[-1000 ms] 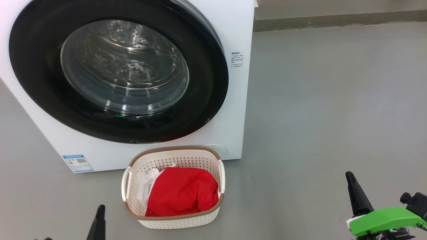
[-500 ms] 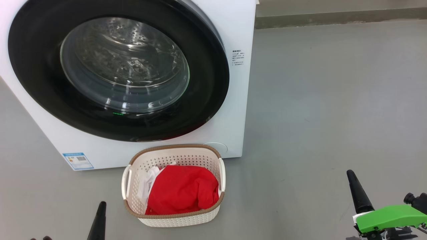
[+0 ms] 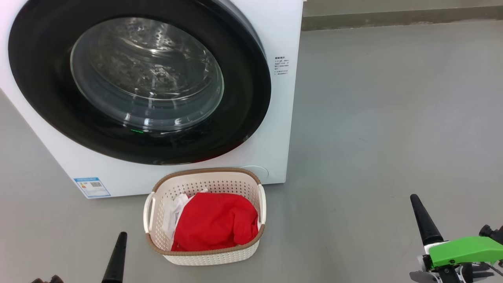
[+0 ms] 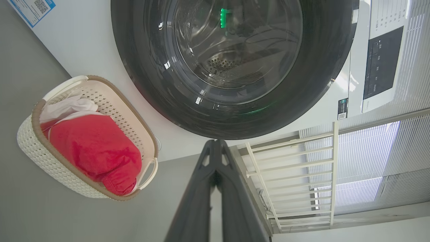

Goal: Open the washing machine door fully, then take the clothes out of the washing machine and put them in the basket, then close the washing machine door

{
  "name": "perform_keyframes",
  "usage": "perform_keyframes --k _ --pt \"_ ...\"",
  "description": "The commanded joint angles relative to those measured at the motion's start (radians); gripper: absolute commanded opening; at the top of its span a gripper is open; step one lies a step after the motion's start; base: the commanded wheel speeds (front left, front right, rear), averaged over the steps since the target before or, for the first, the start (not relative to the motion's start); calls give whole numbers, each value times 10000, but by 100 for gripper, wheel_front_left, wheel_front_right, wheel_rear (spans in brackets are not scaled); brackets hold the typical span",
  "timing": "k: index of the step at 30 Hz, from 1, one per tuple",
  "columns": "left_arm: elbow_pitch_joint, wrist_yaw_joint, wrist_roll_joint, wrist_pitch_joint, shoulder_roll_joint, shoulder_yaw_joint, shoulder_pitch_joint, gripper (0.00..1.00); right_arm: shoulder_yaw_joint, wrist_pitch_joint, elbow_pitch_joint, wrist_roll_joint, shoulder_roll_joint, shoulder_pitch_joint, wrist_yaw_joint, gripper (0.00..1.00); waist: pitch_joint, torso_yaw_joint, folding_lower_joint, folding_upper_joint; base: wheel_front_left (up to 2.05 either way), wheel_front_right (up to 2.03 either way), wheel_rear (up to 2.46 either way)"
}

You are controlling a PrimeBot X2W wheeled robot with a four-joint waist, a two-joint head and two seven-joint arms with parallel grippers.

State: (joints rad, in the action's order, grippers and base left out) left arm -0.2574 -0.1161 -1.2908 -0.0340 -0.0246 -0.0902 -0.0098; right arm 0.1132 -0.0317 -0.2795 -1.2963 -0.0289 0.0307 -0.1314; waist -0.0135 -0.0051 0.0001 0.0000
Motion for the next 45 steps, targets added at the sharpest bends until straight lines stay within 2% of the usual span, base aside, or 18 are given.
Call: perform_keyframes --k 1,27,45 --pt "200 -111 -315 -77 -202 -212 -541 0 -130 -80 308 -303 -172 511 0 0 8 4 0 0 0 0 0" --pt "119 -146 -3176 -794 -256 -239 -983 0 7 -816 347 -3122 -214 772 7 0 166 51 -1 0 0 0 0" --pt "120 -146 -3177 -794 -256 -238 -983 0 6 -815 347 -3123 -214 772 7 0 166 51 -1 0 0 0 0"
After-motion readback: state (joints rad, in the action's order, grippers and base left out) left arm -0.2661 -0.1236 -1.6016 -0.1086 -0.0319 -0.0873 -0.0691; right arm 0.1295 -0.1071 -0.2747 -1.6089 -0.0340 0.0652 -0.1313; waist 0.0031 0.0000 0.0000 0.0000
